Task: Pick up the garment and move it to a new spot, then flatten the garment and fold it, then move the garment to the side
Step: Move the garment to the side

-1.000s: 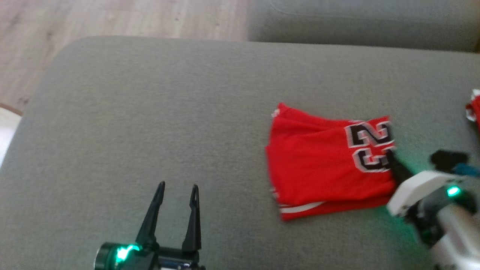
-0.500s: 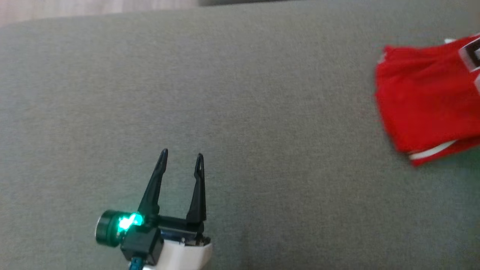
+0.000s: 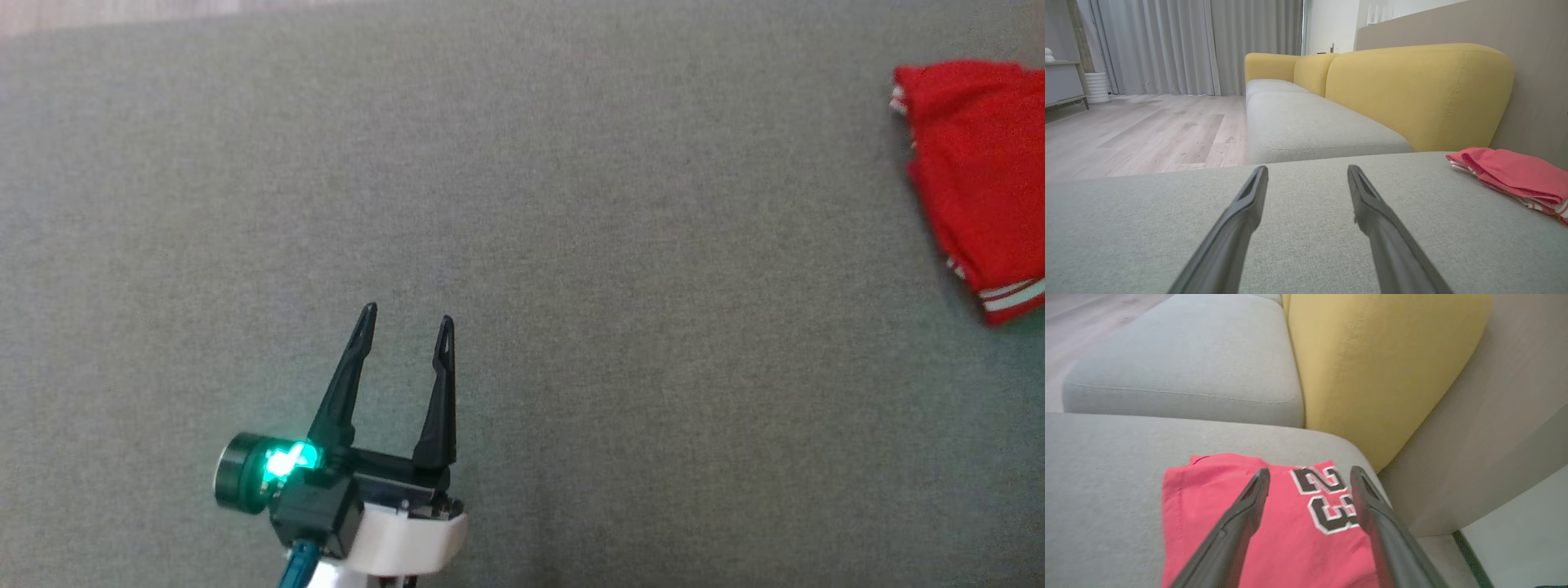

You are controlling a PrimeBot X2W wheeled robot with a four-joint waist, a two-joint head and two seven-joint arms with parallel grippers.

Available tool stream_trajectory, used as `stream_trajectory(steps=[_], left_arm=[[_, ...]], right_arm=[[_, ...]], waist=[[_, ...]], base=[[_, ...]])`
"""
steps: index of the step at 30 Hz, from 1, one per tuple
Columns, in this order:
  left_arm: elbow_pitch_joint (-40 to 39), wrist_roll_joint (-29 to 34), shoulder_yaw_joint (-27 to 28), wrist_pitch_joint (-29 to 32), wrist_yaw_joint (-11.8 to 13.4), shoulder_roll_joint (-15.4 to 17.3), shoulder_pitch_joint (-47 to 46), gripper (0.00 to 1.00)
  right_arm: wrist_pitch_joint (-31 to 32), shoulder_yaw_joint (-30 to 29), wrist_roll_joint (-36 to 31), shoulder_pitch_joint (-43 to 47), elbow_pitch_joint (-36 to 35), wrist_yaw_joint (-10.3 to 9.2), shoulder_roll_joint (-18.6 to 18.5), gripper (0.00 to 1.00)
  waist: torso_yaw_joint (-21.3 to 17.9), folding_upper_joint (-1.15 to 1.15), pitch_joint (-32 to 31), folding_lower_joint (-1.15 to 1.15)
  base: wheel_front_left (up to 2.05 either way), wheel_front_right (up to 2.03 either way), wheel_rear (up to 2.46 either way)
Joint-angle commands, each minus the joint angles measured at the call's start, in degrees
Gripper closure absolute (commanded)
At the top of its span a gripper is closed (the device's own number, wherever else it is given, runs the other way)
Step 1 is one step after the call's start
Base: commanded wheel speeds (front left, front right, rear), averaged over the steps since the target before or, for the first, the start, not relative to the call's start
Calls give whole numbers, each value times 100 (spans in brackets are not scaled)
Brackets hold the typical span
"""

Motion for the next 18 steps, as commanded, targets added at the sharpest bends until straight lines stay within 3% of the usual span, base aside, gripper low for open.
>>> stream_trajectory(steps=[1, 5, 6, 9, 18], left_arm=[[-155, 53, 137, -35, -11, -38, -23, 0], [-88, 31, 203, -35, -56, -38, 111, 0], [-4, 26, 280, -35, -11, -38, 205, 0], [106, -75, 353, -35, -40, -38, 324, 0], [324, -282, 617, -35, -139, -38, 796, 0]], right_arm=[[-81, 3, -63, 320, -211, 37, 3, 0], [-292, 100, -157, 863, -466, 37, 730, 0], [-437, 284, -145, 1120, -547, 37, 1070, 0], [-709, 647, -124, 1497, -651, 37, 1591, 0], [-2397, 1792, -238, 2466, -188, 37, 2721, 0]], waist=[[28, 0, -163, 0], [64, 0, -507, 0], [84, 0, -680, 0], [143, 0, -977, 0], [367, 0, -1826, 0]], base=[[0, 0, 0], [0, 0, 0], [0, 0, 0], [0, 0, 0], [0, 0, 0]])
